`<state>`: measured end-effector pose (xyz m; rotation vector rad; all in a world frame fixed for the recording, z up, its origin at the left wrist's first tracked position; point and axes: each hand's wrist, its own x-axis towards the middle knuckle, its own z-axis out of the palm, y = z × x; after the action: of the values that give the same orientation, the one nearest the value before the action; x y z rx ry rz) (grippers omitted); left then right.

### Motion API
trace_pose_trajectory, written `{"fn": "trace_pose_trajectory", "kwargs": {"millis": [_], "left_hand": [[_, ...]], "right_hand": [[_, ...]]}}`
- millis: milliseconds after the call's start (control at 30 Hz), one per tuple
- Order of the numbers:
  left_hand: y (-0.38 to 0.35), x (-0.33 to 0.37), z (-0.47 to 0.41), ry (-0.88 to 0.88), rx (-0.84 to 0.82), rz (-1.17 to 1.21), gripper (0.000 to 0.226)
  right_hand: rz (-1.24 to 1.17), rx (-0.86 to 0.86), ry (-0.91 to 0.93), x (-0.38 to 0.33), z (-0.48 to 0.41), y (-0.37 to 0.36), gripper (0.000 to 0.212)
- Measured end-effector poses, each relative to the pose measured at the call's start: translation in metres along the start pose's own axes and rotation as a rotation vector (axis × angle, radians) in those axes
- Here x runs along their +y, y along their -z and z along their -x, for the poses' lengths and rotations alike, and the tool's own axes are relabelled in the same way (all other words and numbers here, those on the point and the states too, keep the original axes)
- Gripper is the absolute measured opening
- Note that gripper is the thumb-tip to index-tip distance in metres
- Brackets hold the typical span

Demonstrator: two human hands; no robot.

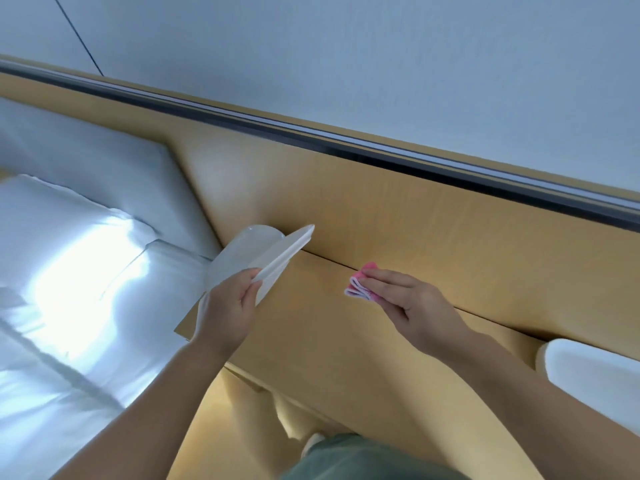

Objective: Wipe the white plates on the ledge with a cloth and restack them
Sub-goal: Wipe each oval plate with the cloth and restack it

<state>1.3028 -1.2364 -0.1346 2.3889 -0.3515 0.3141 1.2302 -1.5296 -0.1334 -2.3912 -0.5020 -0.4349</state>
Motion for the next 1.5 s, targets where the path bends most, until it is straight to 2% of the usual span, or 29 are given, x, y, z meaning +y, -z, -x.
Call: {"fn": "trace_pose_trajectory", "kwargs": {"millis": [100,300,533,867,1133,1267,1333,1500], "left_hand": [[0.008,-0.019,-0.009,0.014,-0.025,-0.024,0.031],[-0.002,-0.06,-0.023,-0.046,-0.089,-0.219,0.037],[-0.019,-0.1,-0.022,-0.111,-0.193,-0.359,0.032],[-0.039,-0.13,-0.027,-0.004,-0.495,-0.349,0.042],[-0.039,-0.121,-0.036,0.028,-0.612,-0.337,0.039],[-0.041,-0.1,-0.04,0.018,-0.524,-0.307,0.04],[-0.05,-0.079,-0.043,-0.025,-0.514,-0.235,0.04],[-0.099,-0.013,-0.051,-0.191,-0.628,-0.162,0.036]], "right_hand": [[-0.006,-0.012,0.013,-0.007,-0.017,-0.017,0.037],[0.004,-0.025,0.016,-0.012,-0.034,-0.041,0.036],[0.029,-0.054,-0.03,-0.014,-0.037,-0.055,0.035],[0.024,-0.084,-0.055,-0.012,-0.032,-0.065,0.036],[0.043,-0.11,-0.098,-0.005,-0.023,-0.06,0.037],[0.051,-0.074,-0.139,0.0,-0.011,-0.048,0.036],[0.055,-0.046,-0.183,0.004,0.0,-0.04,0.036],[0.052,0.076,-0.294,0.013,0.04,-0.005,0.034]]}}
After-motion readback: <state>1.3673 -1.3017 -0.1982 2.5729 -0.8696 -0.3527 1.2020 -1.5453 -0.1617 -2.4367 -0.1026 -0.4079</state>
